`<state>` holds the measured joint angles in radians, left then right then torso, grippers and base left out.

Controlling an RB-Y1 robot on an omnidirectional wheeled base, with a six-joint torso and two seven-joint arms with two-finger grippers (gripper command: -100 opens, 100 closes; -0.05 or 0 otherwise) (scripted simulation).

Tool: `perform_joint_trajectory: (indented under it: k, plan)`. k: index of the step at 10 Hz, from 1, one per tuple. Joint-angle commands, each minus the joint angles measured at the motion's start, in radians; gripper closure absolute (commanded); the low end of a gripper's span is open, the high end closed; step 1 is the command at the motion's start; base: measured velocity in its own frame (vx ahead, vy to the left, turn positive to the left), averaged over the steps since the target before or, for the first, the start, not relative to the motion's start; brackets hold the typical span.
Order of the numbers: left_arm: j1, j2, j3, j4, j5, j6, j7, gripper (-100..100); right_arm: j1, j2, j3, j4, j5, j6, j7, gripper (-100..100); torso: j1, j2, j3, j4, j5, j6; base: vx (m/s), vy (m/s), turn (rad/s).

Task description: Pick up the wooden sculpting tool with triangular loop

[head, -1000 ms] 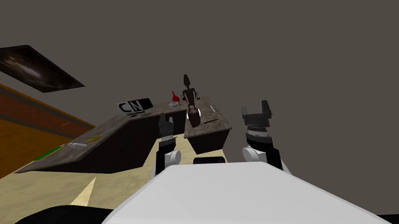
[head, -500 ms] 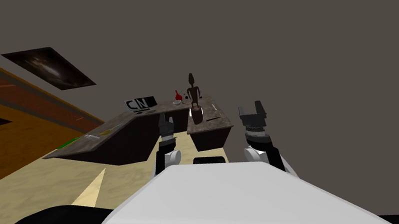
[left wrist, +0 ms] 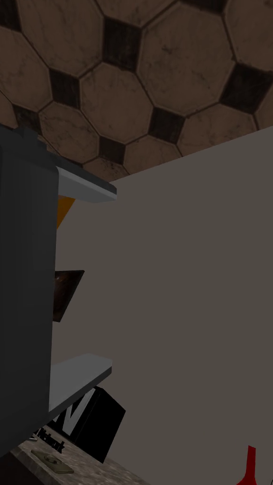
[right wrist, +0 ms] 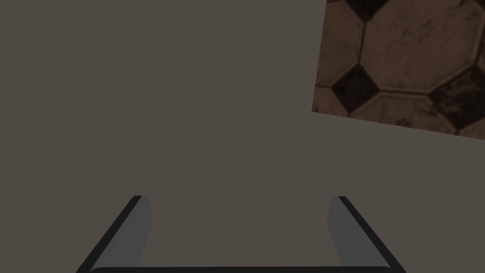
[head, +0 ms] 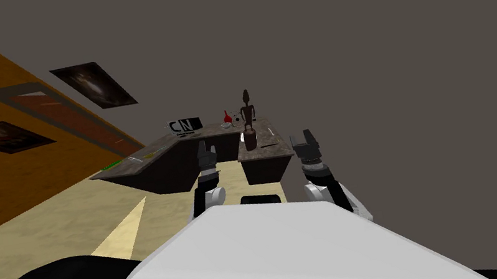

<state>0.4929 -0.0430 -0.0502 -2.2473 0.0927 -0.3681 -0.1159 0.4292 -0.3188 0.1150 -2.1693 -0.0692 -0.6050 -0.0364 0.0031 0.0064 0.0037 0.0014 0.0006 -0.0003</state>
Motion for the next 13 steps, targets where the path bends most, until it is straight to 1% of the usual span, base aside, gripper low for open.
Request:
perform_joint_trajectory:
  k: [1,3,4,5,6,8,9,10,11,12,13]
  plan:
    - [0.000,0.000,0.000,0.000,0.000,0.000,0.000,0,-0.001,-0.035,0.009,0.012,0.009,-0.012,0.007,-100,0.000,0.000,0.000,0.000,0.000,0.000,-0.081,0.042,0.059]
    - [0.000,0.000,0.000,0.000,0.000,0.000,0.000,0,-0.028,-0.101,0.046,0.072,0.056,-0.041,0.030,-100,-0.001,-0.001,0.000,0.000,0.000,0.000,-0.084,0.042,0.169]
    - [0.000,0.000,0.000,0.000,0.000,0.000,0.000,0,-0.028,-0.119,0.046,0.072,0.056,-0.041,0.030,-100,-0.001,-0.001,0.000,0.000,0.000,0.000,-0.053,0.036,0.050]
    - [0.000,0.000,0.000,0.000,0.000,0.000,0.000,0,-0.043,-0.157,0.066,0.107,0.086,-0.057,0.043,-100,-0.001,-0.002,-0.001,0.000,0.000,0.001,-0.048,0.056,0.139]
    - [0.000,0.000,0.000,0.000,0.000,0.000,0.000,0,-0.043,-0.163,0.066,0.107,0.086,-0.057,0.043,-100,0.000,-0.003,-0.002,-0.001,0.000,0.000,-0.036,0.040,0.058]
    - [0.000,0.000,0.000,0.000,0.000,0.000,0.000,0,-0.076,-0.234,0.108,0.179,0.151,-0.092,0.067,-100,-0.001,-0.004,-0.002,-0.001,0.000,0.000,-0.040,0.056,0.170]
    - [0.000,0.000,0.000,0.000,0.000,0.000,0.000,0,-0.076,-0.251,0.108,0.187,0.160,-0.092,0.067,-100,0.000,-0.004,-0.002,-0.001,0.000,0.000,-0.038,0.052,0.080]
    - [0.000,0.000,0.000,0.000,0.000,0.000,0.000,0,-0.094,-0.287,0.128,0.222,0.200,-0.110,0.080,-100,-0.001,-0.004,-0.002,-0.001,0.000,0.001,-0.028,0.056,0.147]
    - [0.000,0.000,0.000,0.000,0.000,0.000,0.000,0,-0.094,-0.297,0.128,0.232,0.203,-0.110,0.080,-100,-0.001,-0.005,-0.003,-0.001,0.000,0.000,-0.022,0.033,0.073]
    - [0.000,0.000,0.000,0.000,0.000,0.000,0.000,0,-0.114,-0.341,0.149,0.272,0.242,-0.129,0.092,-100,-0.002,-0.005,-0.003,-0.001,0.000,0.001,-0.032,0.033,0.162]
    - [0.000,0.000,0.000,0.000,0.000,0.000,0.000,0,-0.114,-0.343,0.149,0.280,0.251,-0.129,0.092,-100,-0.002,-0.004,-0.002,-0.001,0.000,0.000,-0.023,0.029,0.073]
